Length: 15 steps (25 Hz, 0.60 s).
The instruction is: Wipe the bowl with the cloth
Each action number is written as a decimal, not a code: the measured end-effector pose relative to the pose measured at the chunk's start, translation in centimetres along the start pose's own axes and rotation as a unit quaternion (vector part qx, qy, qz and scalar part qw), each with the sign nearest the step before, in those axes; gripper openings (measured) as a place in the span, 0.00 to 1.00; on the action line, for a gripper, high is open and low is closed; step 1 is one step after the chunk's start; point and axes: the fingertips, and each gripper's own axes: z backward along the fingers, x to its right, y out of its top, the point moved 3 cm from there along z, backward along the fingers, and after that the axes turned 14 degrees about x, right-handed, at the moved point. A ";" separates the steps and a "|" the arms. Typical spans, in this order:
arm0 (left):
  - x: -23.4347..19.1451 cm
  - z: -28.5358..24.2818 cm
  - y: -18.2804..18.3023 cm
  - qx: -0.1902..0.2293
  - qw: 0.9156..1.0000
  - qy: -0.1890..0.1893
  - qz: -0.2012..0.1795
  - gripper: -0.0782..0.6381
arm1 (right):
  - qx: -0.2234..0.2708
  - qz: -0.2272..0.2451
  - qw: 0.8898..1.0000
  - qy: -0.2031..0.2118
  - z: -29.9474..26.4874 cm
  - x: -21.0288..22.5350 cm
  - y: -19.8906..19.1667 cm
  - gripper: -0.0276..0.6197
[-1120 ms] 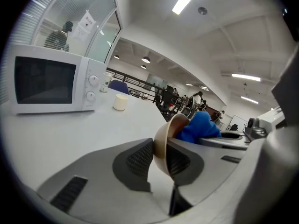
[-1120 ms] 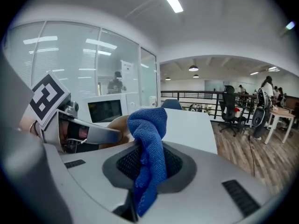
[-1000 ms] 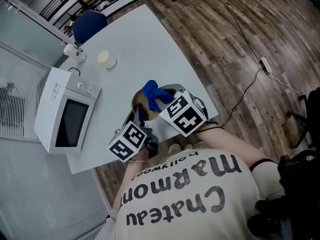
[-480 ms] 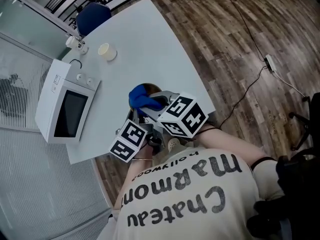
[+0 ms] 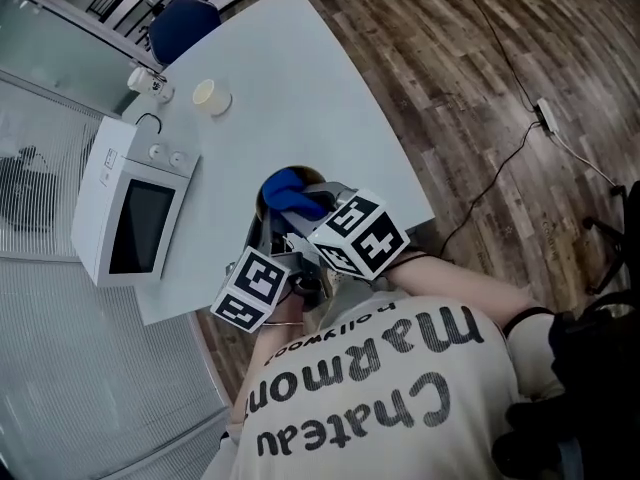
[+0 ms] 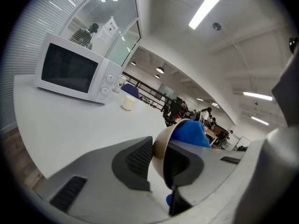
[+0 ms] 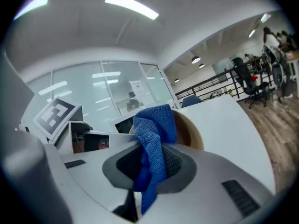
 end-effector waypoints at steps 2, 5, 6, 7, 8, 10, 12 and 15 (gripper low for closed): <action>-0.7 -0.3 0.4 0.004 1.000 0.005 0.005 0.19 | -0.010 -0.038 0.999 0.037 -0.5 -0.2 -0.5 0.13; -1.7 -1.0 0.6 0.001 1.000 0.015 -0.002 0.19 | -0.044 -0.038 0.996 0.062 -1.4 -0.2 -1.2 0.13; -2.1 -1.2 0.7 -0.001 1.000 0.019 -0.005 0.19 | -0.058 -0.029 0.996 0.065 -1.7 -0.2 -1.6 0.13; -2.5 -1.4 0.9 -0.002 1.000 0.024 -0.009 0.19 | -0.073 -0.021 0.995 0.067 -1.9 -0.2 -1.9 0.13; -3.0 -1.6 1.0 -0.002 1.000 0.028 -0.011 0.19 | -0.087 -0.014 0.994 0.067 -2.1 0.0 -2.3 0.13; -3.8 -2.0 1.3 -0.005 0.999 0.037 -0.012 0.19 | -0.109 0.004 0.992 0.064 -2.6 0.4 -2.7 0.13; -4.5 -2.5 1.3 -0.011 0.999 0.045 -0.015 0.19 | -0.124 0.034 0.990 0.052 -2.9 1.2 -2.9 0.13; -5.2 -2.9 1.1 -0.023 0.998 0.049 -0.026 0.19 | -0.126 0.081 0.988 0.027 -3.4 2.4 -2.7 0.13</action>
